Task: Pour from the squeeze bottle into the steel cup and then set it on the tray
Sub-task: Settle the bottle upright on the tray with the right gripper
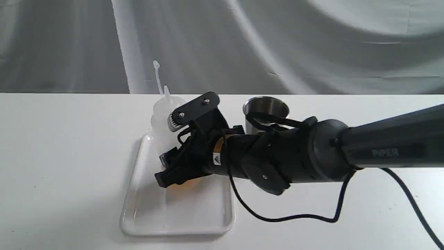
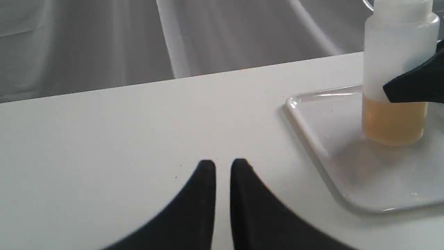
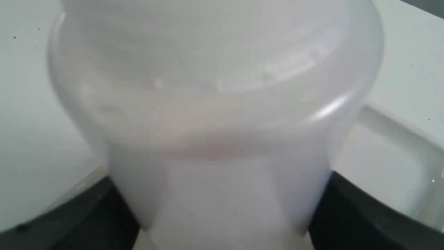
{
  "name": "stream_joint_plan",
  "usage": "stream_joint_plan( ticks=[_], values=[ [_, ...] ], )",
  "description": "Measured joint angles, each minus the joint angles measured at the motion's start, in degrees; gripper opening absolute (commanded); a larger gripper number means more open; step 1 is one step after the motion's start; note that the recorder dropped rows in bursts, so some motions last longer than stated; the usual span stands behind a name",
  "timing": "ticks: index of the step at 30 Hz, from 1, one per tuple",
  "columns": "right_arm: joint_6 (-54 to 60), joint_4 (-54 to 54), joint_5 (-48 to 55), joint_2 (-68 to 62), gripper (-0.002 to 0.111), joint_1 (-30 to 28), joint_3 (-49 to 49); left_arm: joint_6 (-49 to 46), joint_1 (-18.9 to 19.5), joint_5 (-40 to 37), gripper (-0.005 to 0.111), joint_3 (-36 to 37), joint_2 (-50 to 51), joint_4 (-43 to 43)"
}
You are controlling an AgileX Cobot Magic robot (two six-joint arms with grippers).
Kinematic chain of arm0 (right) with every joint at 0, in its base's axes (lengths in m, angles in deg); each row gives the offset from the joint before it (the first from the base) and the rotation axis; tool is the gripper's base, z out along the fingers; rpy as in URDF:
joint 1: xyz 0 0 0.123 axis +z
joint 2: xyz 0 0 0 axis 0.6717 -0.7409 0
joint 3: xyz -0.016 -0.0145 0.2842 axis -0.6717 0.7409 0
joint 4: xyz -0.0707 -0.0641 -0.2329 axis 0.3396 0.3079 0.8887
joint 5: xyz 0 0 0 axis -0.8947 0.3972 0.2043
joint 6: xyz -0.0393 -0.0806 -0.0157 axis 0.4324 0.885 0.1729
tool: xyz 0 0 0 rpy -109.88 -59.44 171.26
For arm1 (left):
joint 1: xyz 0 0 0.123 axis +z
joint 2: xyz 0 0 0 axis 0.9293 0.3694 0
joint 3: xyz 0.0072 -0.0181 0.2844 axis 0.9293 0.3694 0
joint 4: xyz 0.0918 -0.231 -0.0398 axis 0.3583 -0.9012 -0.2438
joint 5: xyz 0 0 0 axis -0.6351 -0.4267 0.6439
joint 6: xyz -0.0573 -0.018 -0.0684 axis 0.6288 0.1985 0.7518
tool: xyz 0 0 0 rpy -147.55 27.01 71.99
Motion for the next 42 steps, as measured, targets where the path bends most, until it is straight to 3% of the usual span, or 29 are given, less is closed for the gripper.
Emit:
stream_joint_plan(
  ticks=[42],
  values=[
    [0.41,-2.09,2.52,0.0,0.051,0.0,0.0,0.0,0.0,0.0,0.008,0.0,0.0,0.0]
  ],
)
